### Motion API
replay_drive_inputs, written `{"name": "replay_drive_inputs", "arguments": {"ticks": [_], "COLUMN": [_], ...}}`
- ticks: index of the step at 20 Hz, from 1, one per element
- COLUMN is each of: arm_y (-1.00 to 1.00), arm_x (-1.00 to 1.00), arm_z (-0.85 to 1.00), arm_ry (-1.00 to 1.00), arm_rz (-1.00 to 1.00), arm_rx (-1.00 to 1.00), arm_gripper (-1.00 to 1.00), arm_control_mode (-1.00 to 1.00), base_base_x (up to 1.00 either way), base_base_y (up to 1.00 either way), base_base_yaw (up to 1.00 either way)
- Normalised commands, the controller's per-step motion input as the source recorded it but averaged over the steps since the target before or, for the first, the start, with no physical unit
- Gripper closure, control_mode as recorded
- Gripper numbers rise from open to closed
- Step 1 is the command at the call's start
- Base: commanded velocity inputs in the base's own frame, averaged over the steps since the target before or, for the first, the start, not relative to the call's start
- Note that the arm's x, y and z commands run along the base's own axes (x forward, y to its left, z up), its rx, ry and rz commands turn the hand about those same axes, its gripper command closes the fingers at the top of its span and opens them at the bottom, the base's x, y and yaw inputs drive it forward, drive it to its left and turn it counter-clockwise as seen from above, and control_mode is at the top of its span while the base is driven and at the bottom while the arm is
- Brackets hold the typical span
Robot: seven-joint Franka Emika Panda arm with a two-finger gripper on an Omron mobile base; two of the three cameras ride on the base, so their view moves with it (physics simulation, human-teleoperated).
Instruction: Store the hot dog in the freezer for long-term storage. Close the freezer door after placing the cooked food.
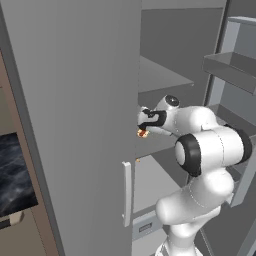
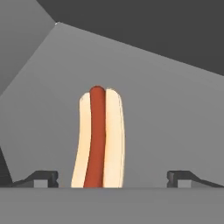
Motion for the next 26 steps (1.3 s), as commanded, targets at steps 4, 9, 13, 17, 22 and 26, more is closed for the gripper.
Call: {"name": "replay_drive_inputs", "arguments": {"ticks": [4, 9, 13, 17, 22, 26], "arm_y": [0.00, 0.00, 0.00, 0.00, 0.00, 0.00], "arm_x": [-0.31, -0.45, -0.52, -0.52, -0.63, -0.59], "arm_z": [0.12, 0.22, 0.23, 0.14, 0.20, 0.30], "arm_ry": [-0.05, -0.04, 0.00, 0.00, 0.00, 0.00], "arm_rz": [0.00, 0.00, 0.00, -0.01, -0.03, -0.04], "arm_rx": [0.00, 0.00, 0.00, 0.00, 0.00, 0.00], "arm_gripper": [-1.00, -1.00, -1.00, -1.00, -1.00, -1.00], "arm_control_mode": [-1.00, -1.00, -1.00, -1.00, -1.00, -1.00], "base_base_x": [0.00, 0.00, 0.00, 0.00, 0.00, 0.00], "base_base_y": [0.00, 0.00, 0.00, 0.00, 0.00, 0.00], "base_base_yaw": [0.00, 0.00, 0.00, 0.00, 0.00, 0.00]}}
